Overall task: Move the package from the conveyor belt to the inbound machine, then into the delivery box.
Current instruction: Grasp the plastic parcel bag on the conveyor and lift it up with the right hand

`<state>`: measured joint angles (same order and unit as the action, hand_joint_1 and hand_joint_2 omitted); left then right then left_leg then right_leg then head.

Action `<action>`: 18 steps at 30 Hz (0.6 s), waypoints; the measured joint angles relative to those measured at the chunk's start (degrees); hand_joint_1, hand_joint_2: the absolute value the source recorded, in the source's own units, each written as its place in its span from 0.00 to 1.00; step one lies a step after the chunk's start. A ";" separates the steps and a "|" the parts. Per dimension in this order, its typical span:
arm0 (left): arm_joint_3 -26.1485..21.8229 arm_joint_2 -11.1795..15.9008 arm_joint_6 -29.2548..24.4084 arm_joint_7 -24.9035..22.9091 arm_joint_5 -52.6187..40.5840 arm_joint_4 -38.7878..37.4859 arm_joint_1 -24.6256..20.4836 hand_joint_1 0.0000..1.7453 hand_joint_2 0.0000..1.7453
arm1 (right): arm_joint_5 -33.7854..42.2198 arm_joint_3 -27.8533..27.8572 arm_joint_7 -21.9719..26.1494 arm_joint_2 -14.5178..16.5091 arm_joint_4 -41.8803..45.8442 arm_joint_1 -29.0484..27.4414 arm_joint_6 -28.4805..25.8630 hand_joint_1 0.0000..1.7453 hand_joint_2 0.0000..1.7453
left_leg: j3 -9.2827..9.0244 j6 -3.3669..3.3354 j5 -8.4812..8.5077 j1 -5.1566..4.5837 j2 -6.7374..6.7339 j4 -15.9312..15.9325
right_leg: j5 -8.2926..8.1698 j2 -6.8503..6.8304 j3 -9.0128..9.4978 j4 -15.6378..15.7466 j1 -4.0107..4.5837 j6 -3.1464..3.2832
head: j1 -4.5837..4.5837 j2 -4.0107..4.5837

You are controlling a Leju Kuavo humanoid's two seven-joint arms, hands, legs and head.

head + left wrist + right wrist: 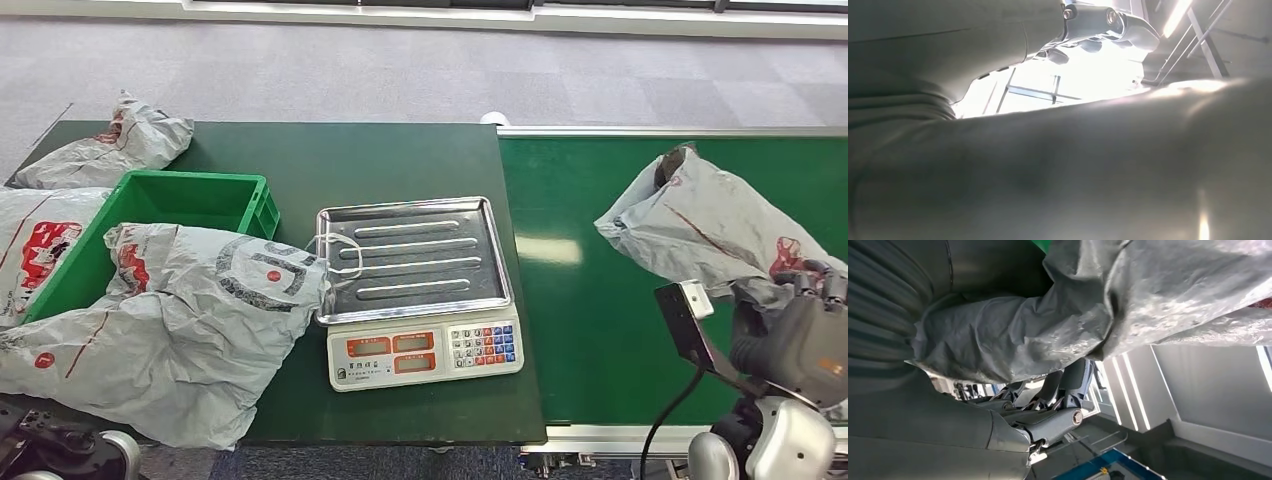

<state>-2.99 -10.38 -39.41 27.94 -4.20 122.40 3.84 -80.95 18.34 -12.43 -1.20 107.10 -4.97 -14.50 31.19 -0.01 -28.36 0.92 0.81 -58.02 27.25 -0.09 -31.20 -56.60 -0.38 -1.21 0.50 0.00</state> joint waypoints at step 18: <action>1.00 2.12 0.00 1.98 4.28 -5.22 -3.34 0.00 0.00 | 3.57 -39.02 7.44 -6.63 -30.75 32.42 -1.09 1.00 1.00 | 0.27 0.41 0.43 0.00 -0.32 0.00 | -0.35 0.33 -0.72 -0.50 0.00 0.18 | 0.02 0.00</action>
<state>-1.99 -8.26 -39.41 29.92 0.09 117.17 0.49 -77.38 -20.67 -4.98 -7.83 76.35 27.46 -15.59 31.46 0.40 -27.93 0.92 0.49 -58.02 26.91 0.24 -31.92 -57.10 -0.37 -1.03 0.51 0.00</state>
